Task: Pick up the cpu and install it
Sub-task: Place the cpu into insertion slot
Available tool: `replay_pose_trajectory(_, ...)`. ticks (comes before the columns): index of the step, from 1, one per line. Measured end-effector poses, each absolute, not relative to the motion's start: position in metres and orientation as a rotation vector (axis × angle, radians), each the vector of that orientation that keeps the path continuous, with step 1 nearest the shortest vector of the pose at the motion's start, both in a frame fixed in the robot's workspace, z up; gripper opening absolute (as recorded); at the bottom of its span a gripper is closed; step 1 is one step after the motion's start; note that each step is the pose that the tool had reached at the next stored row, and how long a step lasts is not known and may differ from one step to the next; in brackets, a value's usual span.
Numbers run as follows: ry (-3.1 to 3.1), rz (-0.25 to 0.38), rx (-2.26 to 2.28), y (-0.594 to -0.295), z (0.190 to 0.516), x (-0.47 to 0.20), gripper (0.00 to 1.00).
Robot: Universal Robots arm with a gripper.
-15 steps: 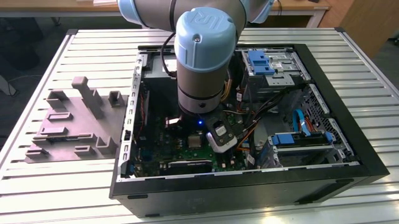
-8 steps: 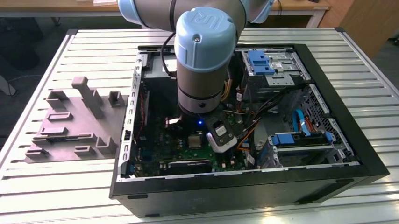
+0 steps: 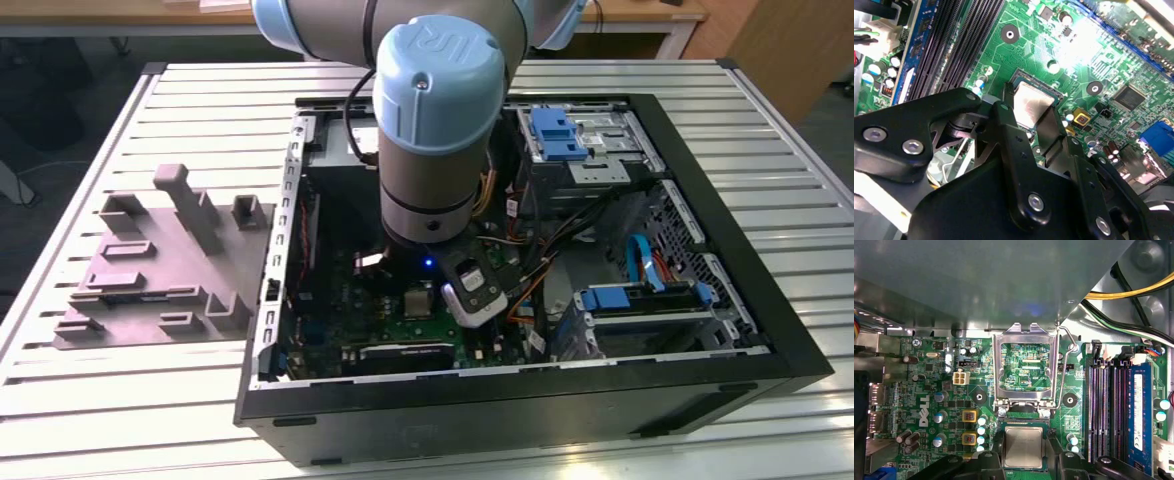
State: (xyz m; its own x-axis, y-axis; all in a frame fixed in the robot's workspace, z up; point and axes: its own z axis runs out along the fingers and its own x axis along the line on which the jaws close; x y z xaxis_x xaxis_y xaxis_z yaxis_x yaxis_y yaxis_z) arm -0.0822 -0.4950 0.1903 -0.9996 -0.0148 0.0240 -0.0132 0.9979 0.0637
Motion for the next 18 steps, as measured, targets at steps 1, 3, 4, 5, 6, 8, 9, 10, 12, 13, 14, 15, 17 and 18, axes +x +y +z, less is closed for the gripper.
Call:
replay_pose_trajectory(1, -3.115, -0.099, 0.022, -0.495, 0.190, -0.082, 0.44)
replay_pose_trajectory(3, -3.116, -0.099, 0.022, -0.495, 0.190, -0.082, 0.45)
replay_pose_trajectory(4, -3.116, -0.099, 0.022, -0.495, 0.190, -0.082, 0.51)
replay_pose_trajectory(5, -3.116, -0.099, 0.022, -0.495, 0.191, -0.082, 0.51)
replay_pose_trajectory(6, -3.115, -0.099, 0.022, -0.495, 0.191, -0.082, 0.57)
replay_pose_trajectory(8, -3.115, -0.099, 0.022, -0.495, 0.193, -0.082, 0.57)
replay_pose_trajectory(9, -3.114, -0.099, 0.022, -0.495, 0.195, -0.082, 0.57)
replay_pose_trajectory(10, -3.113, -0.099, 0.022, -0.495, 0.198, -0.082, 0.57)
replay_pose_trajectory(12, -3.111, -0.099, 0.021, -0.495, 0.203, -0.082, 0.57)
replay_pose_trajectory(13, -3.110, -0.099, 0.021, -0.495, 0.206, -0.082, 0.57)
replay_pose_trajectory(14, -3.109, -0.099, 0.021, -0.495, 0.209, -0.082, 0.55)
replay_pose_trajectory(15, -3.108, -0.099, 0.021, -0.495, 0.211, -0.082, 0.55)
replay_pose_trajectory(17, -3.107, -0.099, 0.021, -0.495, 0.214, -0.082, 0.49)
replay_pose_trajectory(18, -3.107, -0.099, 0.021, -0.495, 0.214, -0.082, 0.43)
